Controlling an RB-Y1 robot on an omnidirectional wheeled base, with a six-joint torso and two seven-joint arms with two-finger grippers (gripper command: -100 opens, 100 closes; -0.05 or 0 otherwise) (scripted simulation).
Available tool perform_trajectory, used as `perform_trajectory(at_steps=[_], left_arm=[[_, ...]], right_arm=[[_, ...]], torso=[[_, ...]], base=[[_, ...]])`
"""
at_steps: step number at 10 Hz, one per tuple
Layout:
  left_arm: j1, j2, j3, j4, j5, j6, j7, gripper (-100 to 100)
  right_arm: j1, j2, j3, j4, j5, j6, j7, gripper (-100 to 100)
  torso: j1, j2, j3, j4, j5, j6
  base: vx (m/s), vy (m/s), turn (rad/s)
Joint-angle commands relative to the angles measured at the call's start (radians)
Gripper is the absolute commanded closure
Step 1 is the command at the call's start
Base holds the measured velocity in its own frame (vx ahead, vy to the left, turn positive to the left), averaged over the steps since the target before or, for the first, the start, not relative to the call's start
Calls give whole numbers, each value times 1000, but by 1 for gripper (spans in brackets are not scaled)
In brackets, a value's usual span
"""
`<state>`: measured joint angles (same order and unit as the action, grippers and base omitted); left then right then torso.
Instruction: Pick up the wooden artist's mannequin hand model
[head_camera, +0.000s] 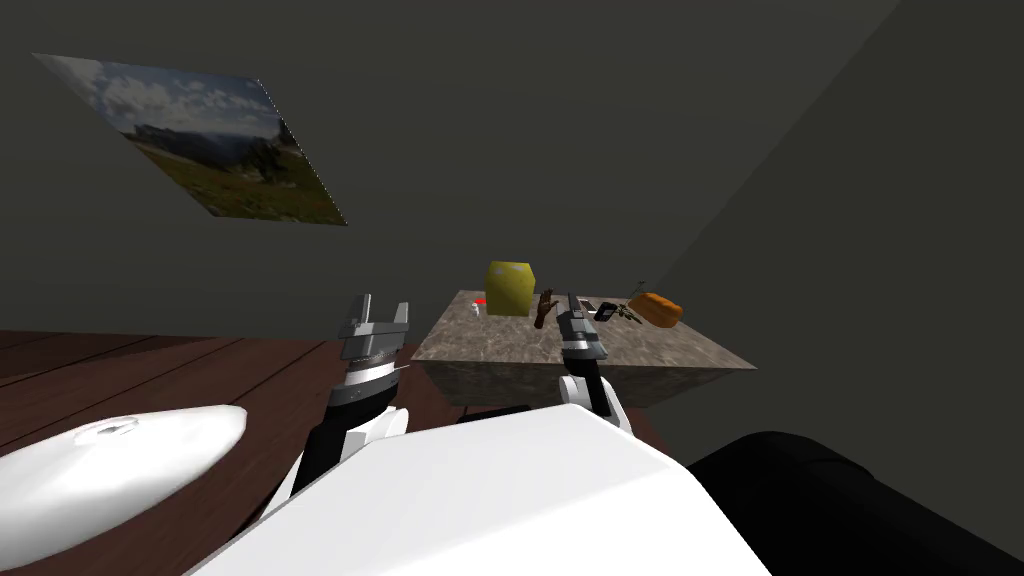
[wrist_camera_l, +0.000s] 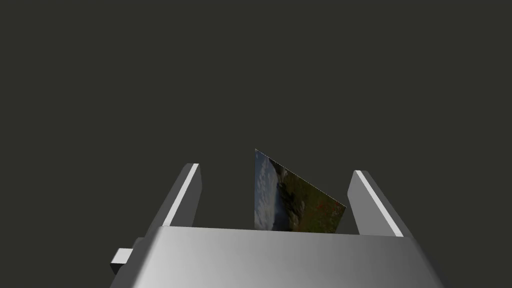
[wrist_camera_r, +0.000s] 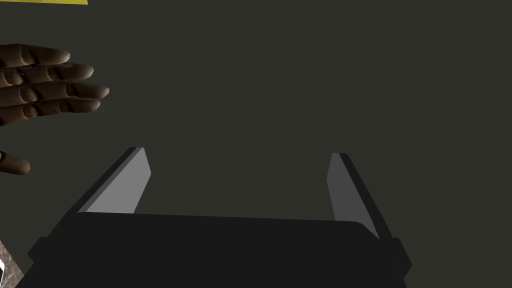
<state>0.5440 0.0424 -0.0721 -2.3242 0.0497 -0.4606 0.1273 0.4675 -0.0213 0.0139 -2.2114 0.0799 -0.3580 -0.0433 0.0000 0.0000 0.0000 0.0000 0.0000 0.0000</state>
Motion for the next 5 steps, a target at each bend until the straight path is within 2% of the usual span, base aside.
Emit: perform_trajectory(at_steps=[1, 3, 5], left_arm=[[0, 0, 0, 0, 0, 0, 0, 0], [0, 0, 0, 0, 0, 0, 0, 0], [0, 0, 0, 0, 0, 0, 0, 0]], right_arm=[[-5, -34, -2, 13, -13, 2, -30, -100], [-10, -72, -2, 34, -33, 3, -76, -100], [-15, -118, -1, 64, -62, 3, -134, -100]], torso=[[0, 0, 0, 0, 0, 0], [-5, 8, 5, 2, -1, 0], [-8, 8, 5, 2, -2, 0]], base=[[-95, -24, 99], [-131, -89, 128], [-121, -139, 178]])
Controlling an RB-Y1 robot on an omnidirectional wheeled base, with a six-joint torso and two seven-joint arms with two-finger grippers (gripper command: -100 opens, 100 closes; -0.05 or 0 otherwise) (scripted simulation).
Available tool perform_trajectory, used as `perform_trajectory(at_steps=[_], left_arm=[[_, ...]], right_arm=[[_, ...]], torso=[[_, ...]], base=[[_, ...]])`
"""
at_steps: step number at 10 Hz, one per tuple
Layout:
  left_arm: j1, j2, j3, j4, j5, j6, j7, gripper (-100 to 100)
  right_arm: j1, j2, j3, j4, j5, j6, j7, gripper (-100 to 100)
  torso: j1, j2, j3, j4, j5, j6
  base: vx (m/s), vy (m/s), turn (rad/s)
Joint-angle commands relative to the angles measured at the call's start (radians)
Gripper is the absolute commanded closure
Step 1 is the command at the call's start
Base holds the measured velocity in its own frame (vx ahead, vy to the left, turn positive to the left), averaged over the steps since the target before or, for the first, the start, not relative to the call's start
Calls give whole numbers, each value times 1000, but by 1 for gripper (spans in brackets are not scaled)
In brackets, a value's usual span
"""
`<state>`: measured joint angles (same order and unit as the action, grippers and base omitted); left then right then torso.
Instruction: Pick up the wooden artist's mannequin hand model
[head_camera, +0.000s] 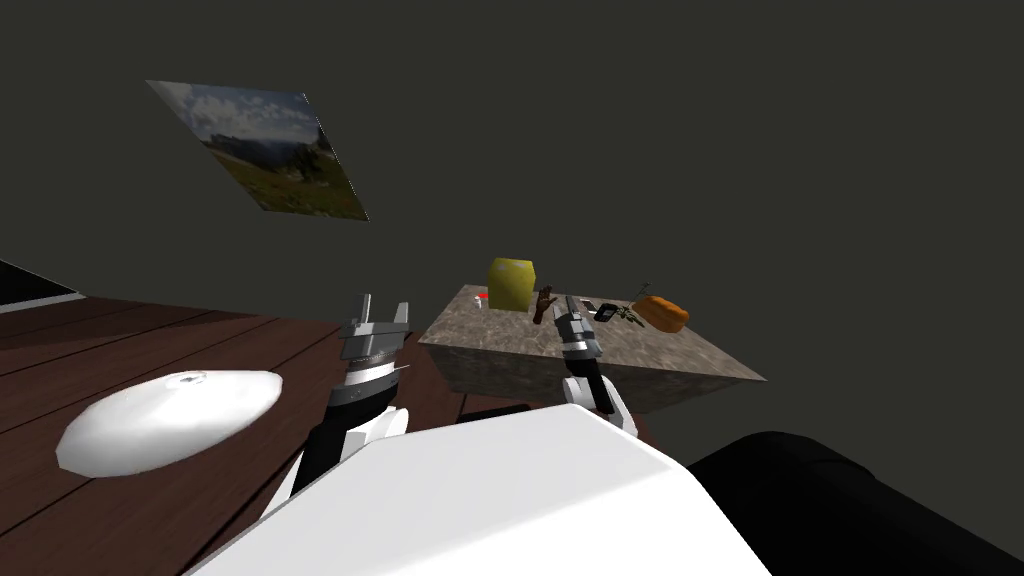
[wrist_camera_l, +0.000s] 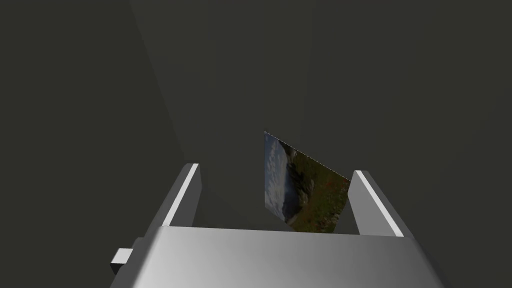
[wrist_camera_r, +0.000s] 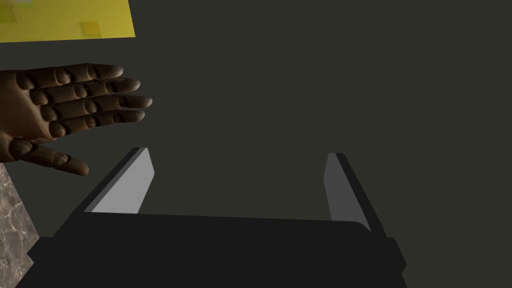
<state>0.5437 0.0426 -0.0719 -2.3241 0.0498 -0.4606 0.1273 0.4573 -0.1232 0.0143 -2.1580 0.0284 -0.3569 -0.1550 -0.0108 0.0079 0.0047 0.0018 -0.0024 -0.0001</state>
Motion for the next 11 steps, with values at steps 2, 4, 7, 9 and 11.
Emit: perform_trajectory(at_steps=[2, 4, 7, 9, 11], left_arm=[[0, 0, 0, 0, 0, 0, 0, 0], [0, 0, 0, 0, 0, 0, 0, 0], [0, 0, 0, 0, 0, 0, 0, 0], [0, 0, 0, 0, 0, 0, 0, 0], [0, 0, 0, 0, 0, 0, 0, 0]], right_arm=[[-7, -41, 0, 29, -27, 2, -67, -100], [-9, -68, 2, 49, -46, 1, -110, -100], [-14, -127, 9, 95, -88, -2, -194, -100], [-17, -158, 13, 121, -111, -4, -242, -100], [-20, -191, 19, 148, -135, -7, -295, -100]], torso=[[2, -3, -2, -1, 0, 0], [0, -4, -3, -1, 0, 0], [2, -5, -3, -1, 0, 0], [2, -5, -3, -1, 0, 0], [1, -5, -3, -1, 0, 1]], base=[[-53, -107, 98], [-63, -141, 151], [-64, -116, 148], [-67, -130, 151], [-72, -130, 190]])
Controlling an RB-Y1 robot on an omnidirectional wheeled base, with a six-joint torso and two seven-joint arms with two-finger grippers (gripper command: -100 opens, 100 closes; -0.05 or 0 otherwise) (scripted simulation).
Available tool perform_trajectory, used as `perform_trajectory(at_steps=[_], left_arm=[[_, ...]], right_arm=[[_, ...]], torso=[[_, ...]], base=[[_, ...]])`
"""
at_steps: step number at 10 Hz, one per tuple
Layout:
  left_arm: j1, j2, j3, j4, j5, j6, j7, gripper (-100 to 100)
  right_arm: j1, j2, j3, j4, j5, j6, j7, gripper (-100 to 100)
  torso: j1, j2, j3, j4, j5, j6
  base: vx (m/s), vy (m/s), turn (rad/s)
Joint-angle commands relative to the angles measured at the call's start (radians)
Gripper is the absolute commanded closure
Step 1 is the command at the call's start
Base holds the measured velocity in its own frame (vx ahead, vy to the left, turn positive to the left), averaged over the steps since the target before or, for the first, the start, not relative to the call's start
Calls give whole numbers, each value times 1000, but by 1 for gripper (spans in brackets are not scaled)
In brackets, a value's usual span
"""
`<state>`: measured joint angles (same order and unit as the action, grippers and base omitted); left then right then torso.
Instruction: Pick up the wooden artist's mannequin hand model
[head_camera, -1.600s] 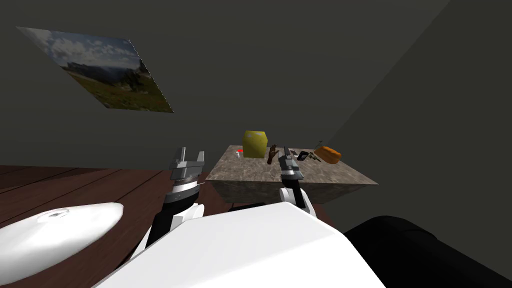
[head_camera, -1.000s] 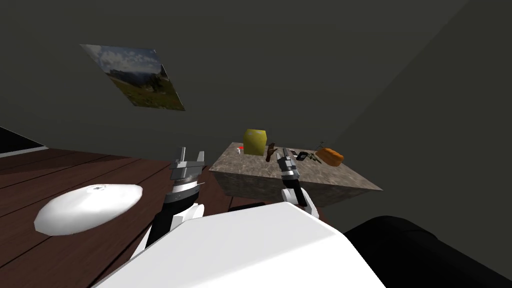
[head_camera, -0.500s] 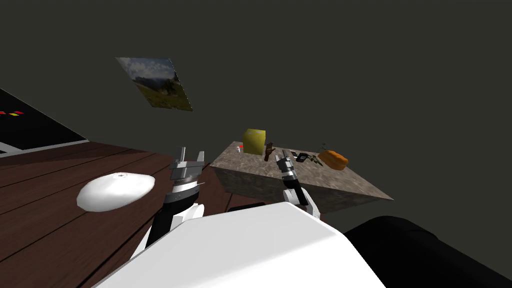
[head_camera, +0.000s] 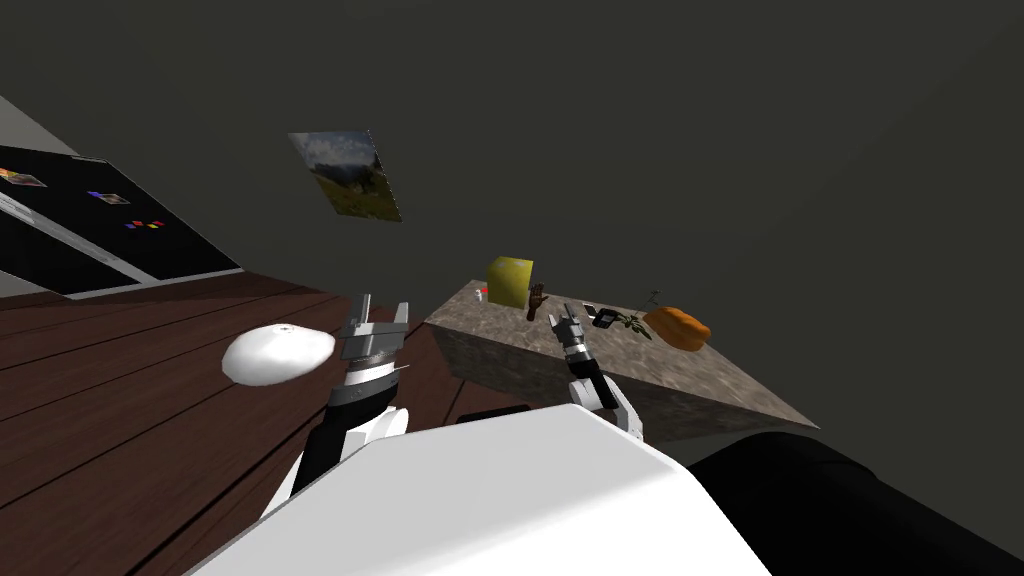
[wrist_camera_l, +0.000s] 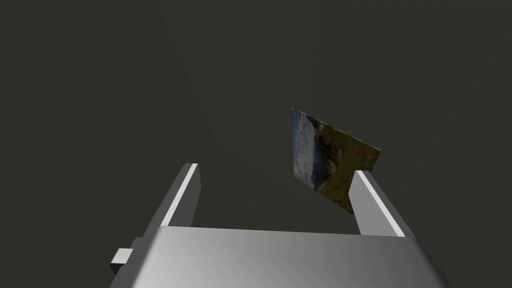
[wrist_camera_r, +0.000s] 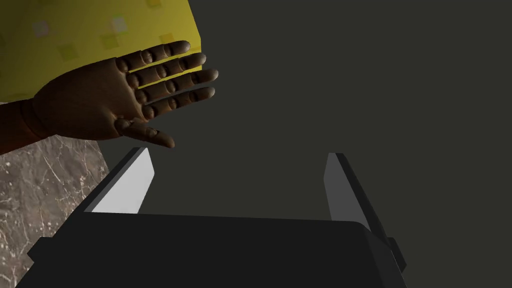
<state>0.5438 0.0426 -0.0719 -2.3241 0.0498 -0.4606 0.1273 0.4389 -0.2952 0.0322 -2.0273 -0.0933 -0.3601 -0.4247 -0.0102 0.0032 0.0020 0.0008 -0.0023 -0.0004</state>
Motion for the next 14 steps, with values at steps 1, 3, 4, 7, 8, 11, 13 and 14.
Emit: perform_trajectory(at_steps=[1, 3, 4, 7, 8, 11, 13, 14], left_arm=[[0, 0, 0, 0, 0, 0, 0, 0], [0, 0, 0, 0, 0, 0, 0, 0], [0, 0, 0, 0, 0, 0, 0, 0], [0, 0, 0, 0, 0, 0, 0, 0], [0, 0, 0, 0, 0, 0, 0, 0], [0, 0, 0, 0, 0, 0, 0, 0], [0, 0, 0, 0, 0, 0, 0, 0], [0, 0, 0, 0, 0, 0, 0, 0]], right_arm=[[-2, -19, 1, 17, -13, -4, -45, -100], [-5, -53, 7, 46, -39, -8, -104, -100], [-8, -88, 14, 75, -65, -12, -132, -100], [-12, -124, 22, 105, -92, -17, -220, -100], [-12, -124, 22, 105, -92, -17, -228, -100], [-19, -200, 39, 167, -150, -29, -324, -100], [-19, -200, 39, 167, -150, -29, -361, -100], [-23, -238, 48, 198, -179, -36, -400, -100]], torso=[[0, 0, 0, 0, 0, 0], [0, 0, 0, 0, 0, 0], [1, -1, 0, 0, 0, 1], [-1, 0, 0, 0, 0, 0], [0, -1, 0, 0, 0, 1], [2, -2, -1, 0, 0, 1], [0, 0, 0, 0, 0, 1], [4, -2, -1, 0, 0, 1]], base=[[-54, -105, 116], [-82, -127, 179], [-105, -121, 238], [-87, -131, 171], [-28, -51, 9], [-79, -105, 243], [-80, -88, 70], [-86, -89, 343]])
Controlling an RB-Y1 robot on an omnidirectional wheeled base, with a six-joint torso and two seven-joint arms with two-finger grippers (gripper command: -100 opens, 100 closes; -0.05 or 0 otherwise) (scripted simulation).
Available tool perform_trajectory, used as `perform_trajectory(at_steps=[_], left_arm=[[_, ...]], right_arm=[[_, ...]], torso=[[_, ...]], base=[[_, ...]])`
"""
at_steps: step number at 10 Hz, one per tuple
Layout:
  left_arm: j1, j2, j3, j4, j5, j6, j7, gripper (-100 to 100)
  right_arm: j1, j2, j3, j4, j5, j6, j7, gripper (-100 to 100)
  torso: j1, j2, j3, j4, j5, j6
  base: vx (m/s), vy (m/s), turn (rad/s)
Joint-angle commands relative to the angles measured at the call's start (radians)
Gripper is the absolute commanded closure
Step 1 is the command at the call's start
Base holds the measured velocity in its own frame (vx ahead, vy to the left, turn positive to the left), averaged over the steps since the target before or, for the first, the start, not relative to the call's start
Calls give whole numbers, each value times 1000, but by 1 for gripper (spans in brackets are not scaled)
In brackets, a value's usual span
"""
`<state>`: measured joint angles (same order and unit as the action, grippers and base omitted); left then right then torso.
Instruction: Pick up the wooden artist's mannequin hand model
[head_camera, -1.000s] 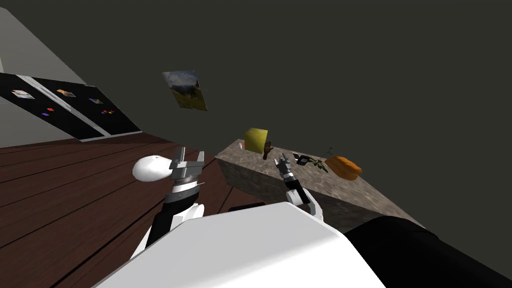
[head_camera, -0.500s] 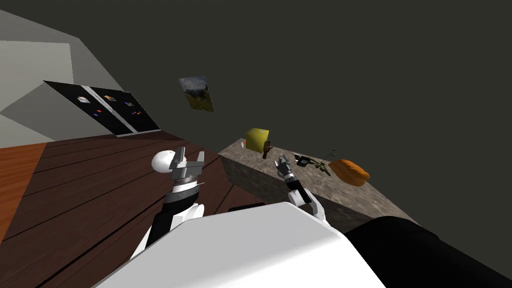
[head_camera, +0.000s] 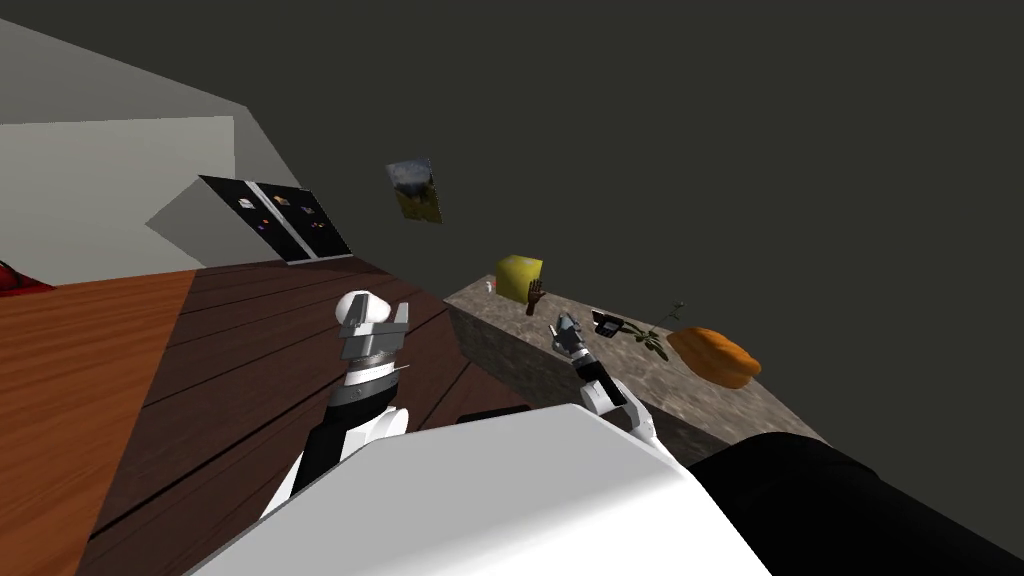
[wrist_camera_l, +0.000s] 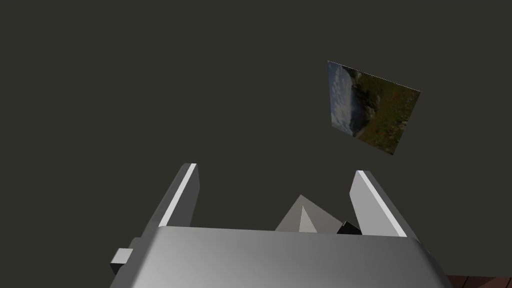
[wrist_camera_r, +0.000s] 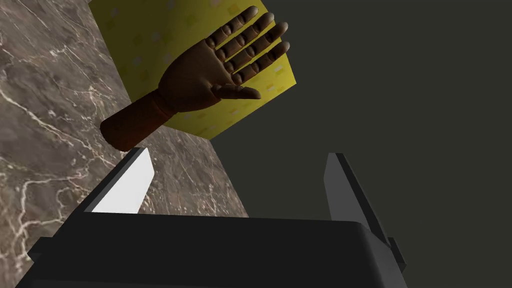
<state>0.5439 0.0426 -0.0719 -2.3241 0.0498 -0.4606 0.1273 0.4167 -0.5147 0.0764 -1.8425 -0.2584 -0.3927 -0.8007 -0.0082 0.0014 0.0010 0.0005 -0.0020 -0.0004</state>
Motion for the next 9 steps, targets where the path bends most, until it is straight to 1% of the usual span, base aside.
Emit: perform_trajectory(at_steps=[1, 2, 3, 4, 5, 6, 7, 8, 9], left_arm=[[0, 0, 0, 0, 0, 0, 0, 0], [0, 0, 0, 0, 0, 0, 0, 0], [0, 0, 0, 0, 0, 0, 0, 0], [0, 0, 0, 0, 0, 0, 0, 0], [0, 0, 0, 0, 0, 0, 0, 0], [0, 0, 0, 0, 0, 0, 0, 0], [0, 0, 0, 0, 0, 0, 0, 0], [0, 0, 0, 0, 0, 0, 0, 0], [0, 0, 0, 0, 0, 0, 0, 0]], right_arm=[[-1, -18, 4, 13, -14, -4, -50, -100], [-4, -56, 13, 45, -45, -11, -79, -100], [-4, -56, 13, 45, -45, -11, -109, -100], [-4, -56, 13, 45, -45, -11, -125, -100], [-8, -94, 23, 76, -76, -19, -160, -100], [-8, -94, 23, 76, -76, -19, -185, -100], [-8, -94, 23, 76, -76, -19, -197, -100], [-12, -131, 33, 106, -107, -27, -234, -100], [-12, -131, 33, 106, -107, -27, -262, -100]], torso=[[0, 0, 0, 0, 0, 0], [-1, 0, 0, 0, 0, 1], [-2, 1, 1, 0, 0, 0], [-1, 1, 1, 0, -1, 1], [1, -2, -1, 0, 0, 2], [0, -2, -1, 0, 0, 0], [0, -2, -1, 0, 0, 1], [2, -3, -2, -1, 0, 2], [0, -2, -1, 0, 0, 0]], base=[[-92, -102, 173], [-112, -117, 277], [-100, -106, 161], [-44, -53, -20], [-66, -87, 313], [-74, -90, 219], [-45, -43, -23], [-84, -81, 308], [-83, -87, 209]])
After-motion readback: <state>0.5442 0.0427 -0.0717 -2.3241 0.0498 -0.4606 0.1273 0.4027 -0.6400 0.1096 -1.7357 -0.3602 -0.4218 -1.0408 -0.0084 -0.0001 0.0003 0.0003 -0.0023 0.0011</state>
